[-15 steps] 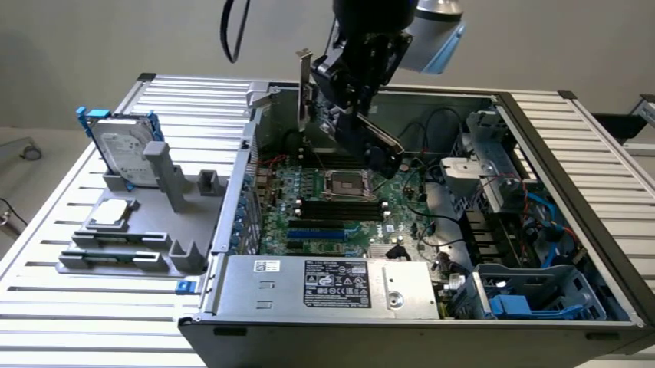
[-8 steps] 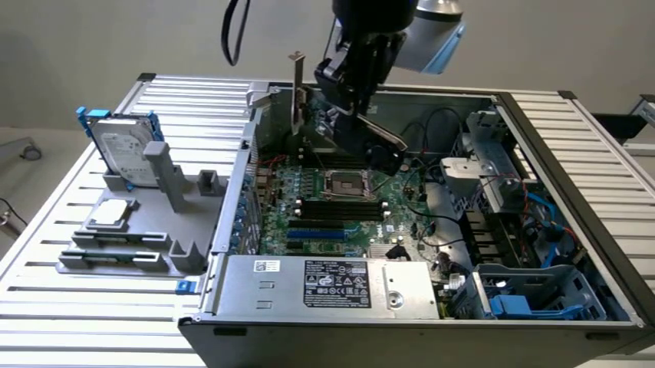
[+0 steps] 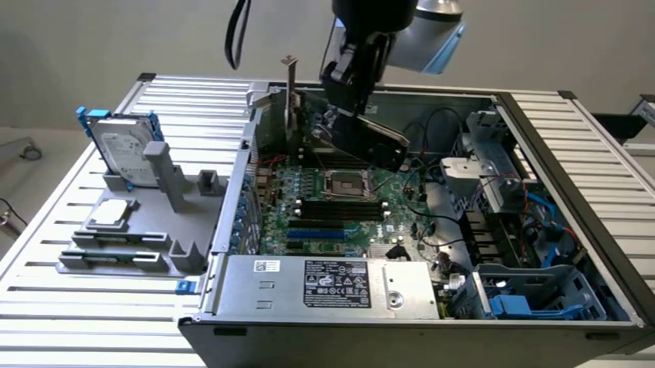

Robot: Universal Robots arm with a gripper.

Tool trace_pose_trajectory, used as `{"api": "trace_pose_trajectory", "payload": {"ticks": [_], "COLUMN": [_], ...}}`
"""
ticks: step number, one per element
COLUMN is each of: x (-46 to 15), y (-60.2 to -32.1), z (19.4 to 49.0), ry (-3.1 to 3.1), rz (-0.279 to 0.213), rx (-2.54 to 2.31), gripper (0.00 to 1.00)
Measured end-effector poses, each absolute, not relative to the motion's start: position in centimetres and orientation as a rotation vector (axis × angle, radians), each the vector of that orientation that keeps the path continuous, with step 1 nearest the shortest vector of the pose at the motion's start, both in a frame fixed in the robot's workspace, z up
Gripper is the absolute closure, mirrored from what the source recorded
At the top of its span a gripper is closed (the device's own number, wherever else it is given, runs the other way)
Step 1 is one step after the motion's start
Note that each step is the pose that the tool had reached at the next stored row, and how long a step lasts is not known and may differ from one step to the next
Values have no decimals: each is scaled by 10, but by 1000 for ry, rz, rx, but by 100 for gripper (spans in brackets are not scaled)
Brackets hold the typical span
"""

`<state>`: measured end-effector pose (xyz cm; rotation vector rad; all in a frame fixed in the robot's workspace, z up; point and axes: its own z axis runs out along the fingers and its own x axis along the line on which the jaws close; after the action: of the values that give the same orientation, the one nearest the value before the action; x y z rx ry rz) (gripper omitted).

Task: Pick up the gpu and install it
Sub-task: 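Insert the gpu into the slot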

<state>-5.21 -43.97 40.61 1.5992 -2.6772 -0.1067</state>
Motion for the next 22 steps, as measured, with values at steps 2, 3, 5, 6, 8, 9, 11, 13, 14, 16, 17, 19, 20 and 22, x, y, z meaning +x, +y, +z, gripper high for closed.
{"api": "trace_pose_trajectory", "payload": {"ticks": [2, 3, 5, 6, 8, 9, 11, 13, 14, 16, 17, 19, 20, 22], "x": [-52, -52, -52, -52, -52, -52, -52, -52, -52, -52, -52, -52, -52, -52], "y": [-440, -440, -440, -440, -440, -440, -440, -440, -440, -440, -440, -440, -440, -440], "z": [406, 406, 406, 406, 406, 406, 406, 406, 406, 406, 406, 406, 405, 405], "ry": [-2646, -2631, -2599, -2583, -2550, -2533, -2498, -2463, -2446, -2410, -2391, -2353, -2334, -2296], "rz": [-106, -106, -105, -105, -104, -103, -103, -102, -101, -100, -100, -99, -99, -98], "rx": [1648, 1671, 1718, 1742, 1787, 1809, 1855, 1900, 1922, 1964, 1986, 2029, 2050, 2091], "gripper": [74, 74, 74, 74, 74, 74, 74, 74, 74, 74, 74, 74, 74, 74]}}
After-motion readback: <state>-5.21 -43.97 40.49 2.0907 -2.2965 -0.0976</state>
